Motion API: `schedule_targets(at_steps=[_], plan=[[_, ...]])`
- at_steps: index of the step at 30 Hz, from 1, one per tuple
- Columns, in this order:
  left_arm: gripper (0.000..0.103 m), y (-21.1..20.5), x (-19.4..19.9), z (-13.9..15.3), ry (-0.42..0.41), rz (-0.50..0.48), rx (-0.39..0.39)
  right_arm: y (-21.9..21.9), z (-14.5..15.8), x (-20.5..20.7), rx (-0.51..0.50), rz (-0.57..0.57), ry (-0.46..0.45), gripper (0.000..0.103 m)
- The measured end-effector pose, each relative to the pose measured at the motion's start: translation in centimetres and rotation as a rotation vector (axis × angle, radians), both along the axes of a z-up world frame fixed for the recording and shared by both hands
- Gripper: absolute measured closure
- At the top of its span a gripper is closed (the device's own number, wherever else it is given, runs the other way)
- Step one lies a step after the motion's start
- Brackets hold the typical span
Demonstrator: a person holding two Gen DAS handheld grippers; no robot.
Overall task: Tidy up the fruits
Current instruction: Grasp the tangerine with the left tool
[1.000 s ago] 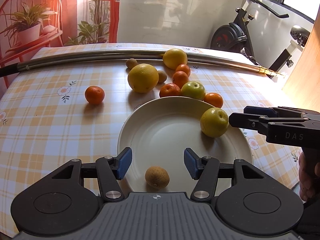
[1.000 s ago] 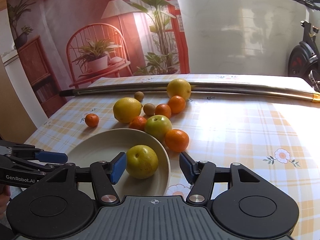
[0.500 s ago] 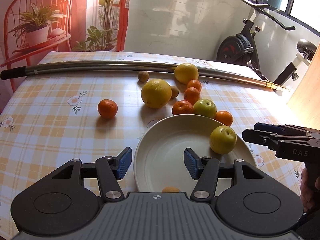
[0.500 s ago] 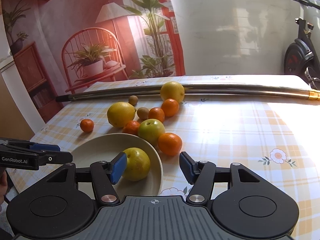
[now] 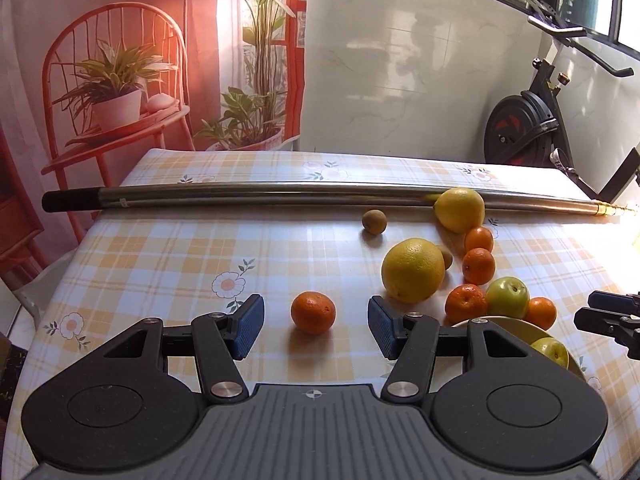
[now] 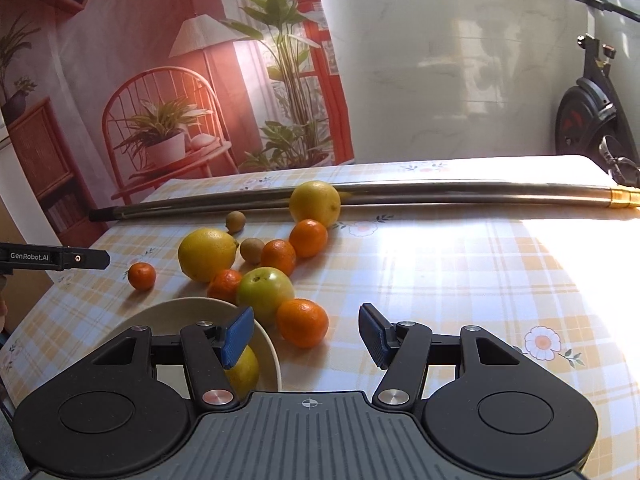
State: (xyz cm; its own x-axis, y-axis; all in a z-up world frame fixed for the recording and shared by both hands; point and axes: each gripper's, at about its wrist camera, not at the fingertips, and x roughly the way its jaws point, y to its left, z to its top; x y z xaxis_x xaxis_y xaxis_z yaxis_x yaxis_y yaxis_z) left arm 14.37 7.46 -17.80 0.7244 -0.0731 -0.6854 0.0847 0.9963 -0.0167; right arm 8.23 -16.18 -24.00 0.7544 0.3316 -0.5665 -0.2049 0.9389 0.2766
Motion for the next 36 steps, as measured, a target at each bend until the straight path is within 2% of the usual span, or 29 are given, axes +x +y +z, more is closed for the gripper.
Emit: schedule_targets(at_steps=[8,17,30,32,36], plan=[[0.043,0.3,2.3,-1.9,0.032,0.009,0.057,-0.3,-1.0,0.9,-0.005,-0.024,0.027,0.049],[0.043,1.1,3.9,-3.1,0.056,0.01,-0.017,-0.6,-1.7,1.4,0.018,-0.046,0.046,0.049],[0.044,-0.4,5.3,-5.0,0.094,-0.038,0.042,-1.2,-2.4,1.5,0.039,-0.058,0.072,0.049],[0.046,-0.6,5.6,-5.2,0.1,-0.038,0.053,-1.2,-2.4,1.4,0.039,-0.056,0.072,0.049],[0.063,-0.7,5.5,-5.4,0.093,-0.053,0.051,-1.1,-2.4,1.3,0.04,-0.054,0.076,0.049]])
